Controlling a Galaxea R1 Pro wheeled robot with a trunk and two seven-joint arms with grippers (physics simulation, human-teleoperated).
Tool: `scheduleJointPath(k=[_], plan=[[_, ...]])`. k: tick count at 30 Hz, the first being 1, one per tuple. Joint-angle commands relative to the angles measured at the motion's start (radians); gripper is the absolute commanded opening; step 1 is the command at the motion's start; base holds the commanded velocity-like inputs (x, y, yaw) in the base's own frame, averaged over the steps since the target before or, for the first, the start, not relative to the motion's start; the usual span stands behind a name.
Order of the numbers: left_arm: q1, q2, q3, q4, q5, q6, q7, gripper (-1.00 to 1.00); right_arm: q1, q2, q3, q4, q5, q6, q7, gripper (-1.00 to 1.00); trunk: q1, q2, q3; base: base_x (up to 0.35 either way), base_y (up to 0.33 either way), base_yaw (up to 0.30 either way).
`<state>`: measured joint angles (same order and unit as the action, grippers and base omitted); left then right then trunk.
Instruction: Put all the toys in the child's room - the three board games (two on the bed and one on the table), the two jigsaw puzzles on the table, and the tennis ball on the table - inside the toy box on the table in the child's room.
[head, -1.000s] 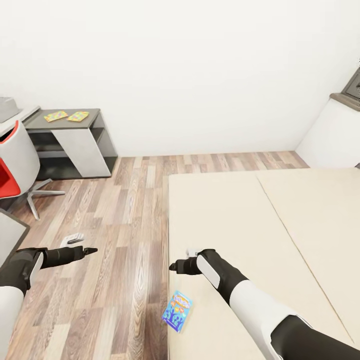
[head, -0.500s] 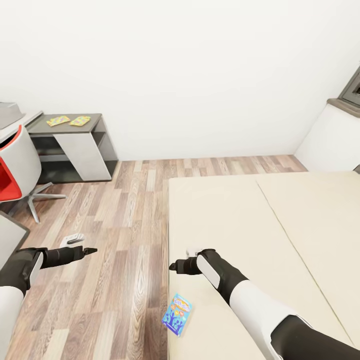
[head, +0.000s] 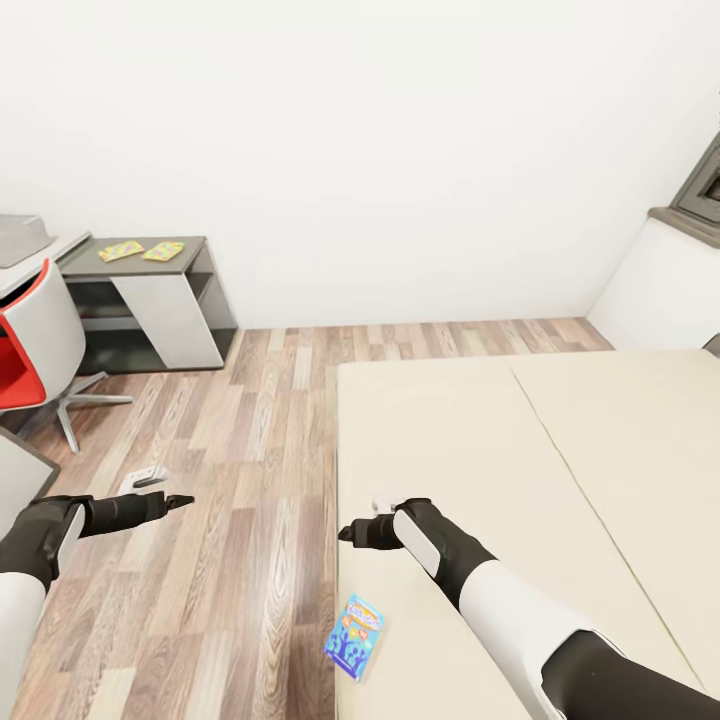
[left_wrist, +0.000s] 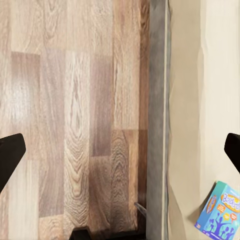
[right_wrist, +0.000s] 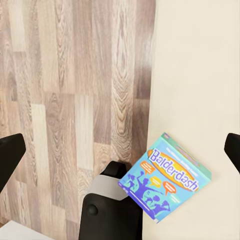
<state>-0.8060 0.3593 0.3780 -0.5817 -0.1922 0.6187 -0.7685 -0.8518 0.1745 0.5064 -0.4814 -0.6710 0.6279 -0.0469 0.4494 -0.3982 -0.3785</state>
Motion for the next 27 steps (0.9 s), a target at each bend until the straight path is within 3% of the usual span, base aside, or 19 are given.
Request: scheduleJointPath(k=[1,27], plan=[[-0.001,-0.001,0.007,-0.001,-0.01,0.006,-0.009,1.0,-0.001,0.0,0.004,0.0,-0.005,0.003,-0.005,1.0,0.001,-0.002,0.0,0.0,0.0,0.0],[-0.001,-0.005,0.004,-0.001,-0.011,0.007,0.0,1.0,-0.001,0.0,0.004,0.0,-0.004,0.001,-0.005,1.0,0.001,-0.002,0.043,0.0,0.0,0.0]])
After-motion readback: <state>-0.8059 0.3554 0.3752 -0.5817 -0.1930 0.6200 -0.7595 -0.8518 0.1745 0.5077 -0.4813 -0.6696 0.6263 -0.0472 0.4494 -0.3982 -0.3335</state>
